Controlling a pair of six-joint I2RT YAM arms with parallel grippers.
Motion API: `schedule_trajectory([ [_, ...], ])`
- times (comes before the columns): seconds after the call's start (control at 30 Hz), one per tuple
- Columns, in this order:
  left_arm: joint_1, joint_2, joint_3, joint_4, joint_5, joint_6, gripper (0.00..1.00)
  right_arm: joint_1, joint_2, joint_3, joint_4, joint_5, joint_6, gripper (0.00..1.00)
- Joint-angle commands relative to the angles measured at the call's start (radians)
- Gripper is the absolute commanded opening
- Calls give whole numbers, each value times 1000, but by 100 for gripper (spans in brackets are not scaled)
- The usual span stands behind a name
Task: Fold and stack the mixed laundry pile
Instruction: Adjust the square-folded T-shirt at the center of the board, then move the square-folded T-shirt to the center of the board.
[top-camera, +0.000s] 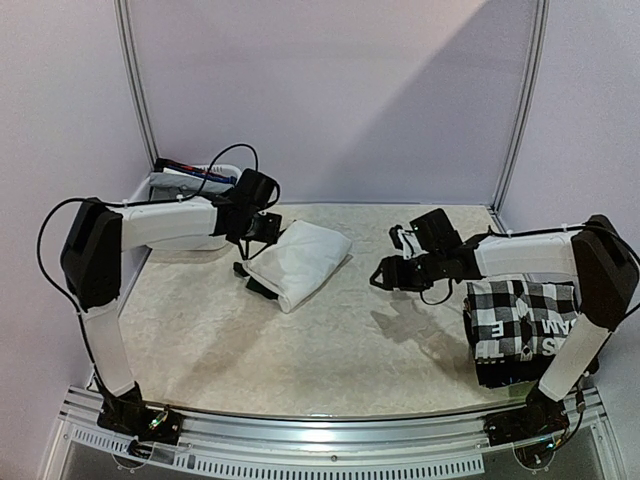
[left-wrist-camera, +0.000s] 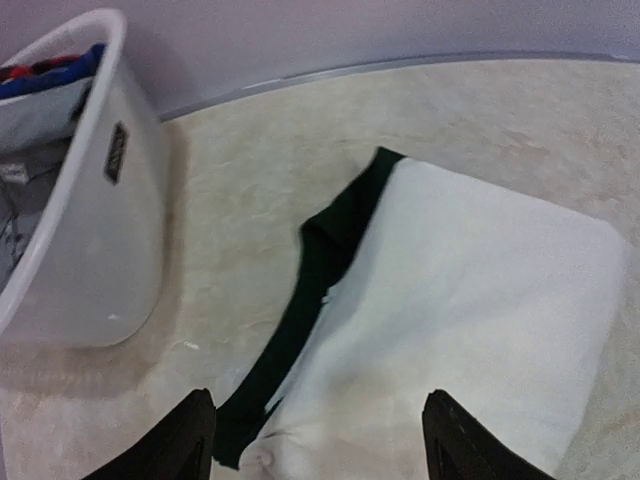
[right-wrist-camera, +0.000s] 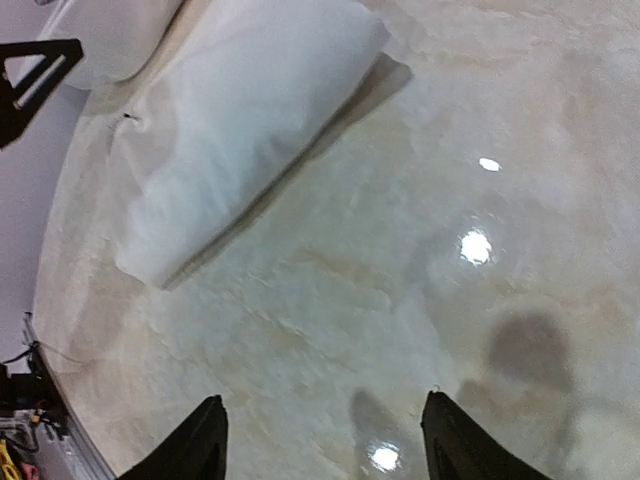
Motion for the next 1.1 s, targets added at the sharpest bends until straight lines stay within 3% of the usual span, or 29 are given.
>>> schedule_trajectory([
  [0.0, 18, 111, 157, -92, 261, 85, 75, -35, 106, 137, 88, -151, 15, 73],
  [0.27, 60, 275, 347, -195, 371, 140, 76, -88, 374, 409, 70, -233, 84, 84],
  [0.53, 123, 372, 385, -190, 402, 174, 80, -125, 599, 649, 9, -308, 103, 80],
  [0.7, 140, 421, 401, -187, 420, 198, 78, -132, 712, 747, 29, -383, 117, 69],
  [0.8, 141, 440, 398, -181, 435, 205, 73, -131, 765, 796, 40, -427, 121, 56],
  [0.97, 139, 445, 353, -138, 546, 216, 54, -132, 766, 765, 47, -429, 113, 32],
  [1.07, 129, 429, 307, -110, 600, 222, 42, -131, 726, 675, 84, -414, 116, 24],
])
